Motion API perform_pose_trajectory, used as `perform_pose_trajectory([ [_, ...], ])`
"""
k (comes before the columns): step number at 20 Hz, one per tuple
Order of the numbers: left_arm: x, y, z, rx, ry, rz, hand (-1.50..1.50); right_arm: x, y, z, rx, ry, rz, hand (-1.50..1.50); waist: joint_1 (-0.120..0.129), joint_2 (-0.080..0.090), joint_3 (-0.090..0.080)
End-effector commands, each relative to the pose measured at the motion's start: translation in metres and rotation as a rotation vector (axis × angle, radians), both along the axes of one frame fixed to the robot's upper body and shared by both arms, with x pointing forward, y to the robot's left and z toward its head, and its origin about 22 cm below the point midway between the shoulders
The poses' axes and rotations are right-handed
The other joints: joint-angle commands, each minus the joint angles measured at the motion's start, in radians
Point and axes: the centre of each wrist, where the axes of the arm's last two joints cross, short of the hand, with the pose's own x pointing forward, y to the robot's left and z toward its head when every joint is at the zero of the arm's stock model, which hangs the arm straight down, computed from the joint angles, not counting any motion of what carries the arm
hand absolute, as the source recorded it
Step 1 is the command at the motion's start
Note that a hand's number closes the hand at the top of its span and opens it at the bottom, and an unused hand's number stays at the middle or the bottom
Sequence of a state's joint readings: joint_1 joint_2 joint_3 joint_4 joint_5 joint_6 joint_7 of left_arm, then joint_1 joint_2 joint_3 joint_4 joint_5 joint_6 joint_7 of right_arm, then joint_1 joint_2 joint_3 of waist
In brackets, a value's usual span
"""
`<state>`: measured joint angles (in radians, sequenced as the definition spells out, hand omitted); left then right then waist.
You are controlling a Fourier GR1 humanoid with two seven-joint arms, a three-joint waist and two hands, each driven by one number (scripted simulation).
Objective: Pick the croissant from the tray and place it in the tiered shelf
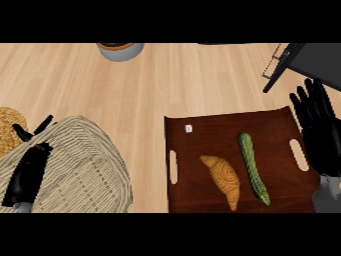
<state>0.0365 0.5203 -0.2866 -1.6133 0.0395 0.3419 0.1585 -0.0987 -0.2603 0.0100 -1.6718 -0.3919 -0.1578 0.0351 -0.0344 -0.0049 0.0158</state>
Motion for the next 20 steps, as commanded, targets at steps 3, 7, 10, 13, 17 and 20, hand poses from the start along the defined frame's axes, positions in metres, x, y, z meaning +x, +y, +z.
perform_pose_trajectory([
  [3, 0.0, 0.015, -0.004, -0.076, 0.001, 0.033, 0.0, -0.009, 0.06, -0.006, -0.26, -0.176, 0.147, 1.5, 0.048, 0.005, -0.018],
  [7, -0.003, 0.022, -0.011, -0.146, -0.005, 0.109, 0.0, -0.001, -0.005, 0.001, -0.773, -0.147, -0.104, 1.5, -0.006, -0.001, -0.052],
  [10, -0.011, 0.026, -0.017, -0.215, 0.03, 0.128, 0.0, -0.016, 0.027, -0.02, -0.812, -0.294, -0.241, 1.5, 0.0, -0.003, -0.028],
  [13, -0.003, 0.031, -0.009, -0.239, 0.034, 0.105, 0.0, -0.048, 0.104, -0.061, -0.789, -0.294, -0.152, -1.5, 0.03, 0.006, -0.021],
  [17, 0.0, 0.049, -0.01, -0.25, 0.045, 0.12, 0.0, -0.084, 0.147, -0.085, -0.859, -0.271, -0.142, -1.5, 0.015, 0.003, -0.022],
  [20, -0.007, 0.043, -0.009, -0.246, 0.051, 0.127, 0.0, -0.094, 0.121, -0.097, -1.057, -0.21, -0.237, -1.5, -0.007, -0.004, -0.025],
])
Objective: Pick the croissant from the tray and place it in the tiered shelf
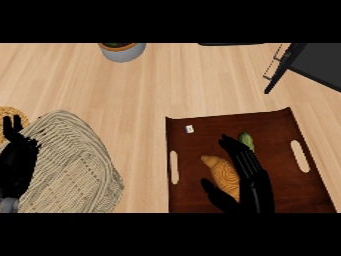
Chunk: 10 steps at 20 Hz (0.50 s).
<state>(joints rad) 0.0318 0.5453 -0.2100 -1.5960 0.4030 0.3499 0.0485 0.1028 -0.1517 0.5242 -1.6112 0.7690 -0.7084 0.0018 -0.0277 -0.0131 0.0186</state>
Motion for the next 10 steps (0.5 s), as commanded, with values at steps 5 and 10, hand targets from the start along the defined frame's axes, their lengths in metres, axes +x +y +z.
perform_pose_trajectory([
  [5, -0.023, 0.028, -0.015, 0.041, 0.123, 0.04, 0.0, -0.036, -0.006, -0.023, -0.327, 0.122, -0.222, -1.5, -0.017, 0.001, -0.031],
  [10, -0.02, 0.025, -0.01, 0.037, 0.108, 0.024, 0.0, -0.05, -0.001, -0.03, -0.588, 0.362, -0.24, -1.5, -0.007, 0.012, -0.033],
])
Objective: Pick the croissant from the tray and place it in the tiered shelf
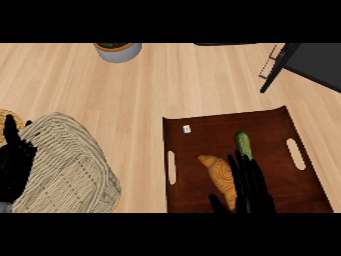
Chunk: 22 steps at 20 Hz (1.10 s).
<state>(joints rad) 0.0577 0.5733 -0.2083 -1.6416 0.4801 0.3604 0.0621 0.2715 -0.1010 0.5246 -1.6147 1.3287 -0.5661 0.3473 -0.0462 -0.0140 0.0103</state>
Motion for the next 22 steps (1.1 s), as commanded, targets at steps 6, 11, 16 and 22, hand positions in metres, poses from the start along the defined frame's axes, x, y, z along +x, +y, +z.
perform_pose_trajectory([
  [6, -0.005, 0.026, -0.014, 0.105, 0.096, 0.002, 0.0, -0.009, 0.036, 0.013, -0.413, 0.328, -0.146, -1.5, 0.029, 0.02, -0.02],
  [11, 0.002, 0.027, -0.015, 0.096, 0.093, -0.012, 0.0, -0.005, 0.068, 0.049, -0.558, 0.37, -0.218, -1.5, 0.041, 0.022, -0.015],
  [16, -0.002, 0.034, -0.021, 0.087, 0.1, -0.042, 0.0, 0.008, 0.081, 0.073, -0.602, 0.42, -0.239, -1.5, 0.052, 0.019, -0.012],
  [22, -0.005, 0.036, -0.023, 0.09, 0.097, -0.046, 0.0, 0.042, 0.067, 0.075, -0.597, 0.447, -0.268, -1.5, 0.055, 0.019, -0.011],
])
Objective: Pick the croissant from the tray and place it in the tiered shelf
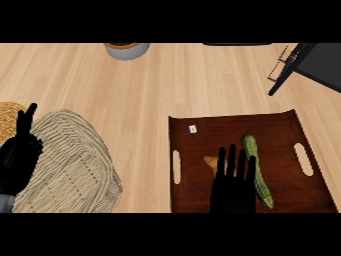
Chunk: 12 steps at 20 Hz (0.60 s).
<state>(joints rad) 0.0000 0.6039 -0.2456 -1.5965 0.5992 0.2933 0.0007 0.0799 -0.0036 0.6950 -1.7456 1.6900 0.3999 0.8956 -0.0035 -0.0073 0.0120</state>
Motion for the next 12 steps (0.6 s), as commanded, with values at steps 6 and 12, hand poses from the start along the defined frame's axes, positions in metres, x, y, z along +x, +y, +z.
perform_pose_trajectory([
  [6, -0.009, 0.032, -0.018, 0.182, 0.106, 0.063, 0.0, 0.016, -0.005, -0.008, -0.031, 0.023, -0.03, -1.5, 0.003, 0.009, -0.012],
  [12, -0.018, 0.029, -0.039, 0.168, 0.117, 0.056, 0.0, 0.026, -0.008, -0.013, -0.022, 0.027, -0.002, -1.5, 0.001, 0.01, -0.012],
])
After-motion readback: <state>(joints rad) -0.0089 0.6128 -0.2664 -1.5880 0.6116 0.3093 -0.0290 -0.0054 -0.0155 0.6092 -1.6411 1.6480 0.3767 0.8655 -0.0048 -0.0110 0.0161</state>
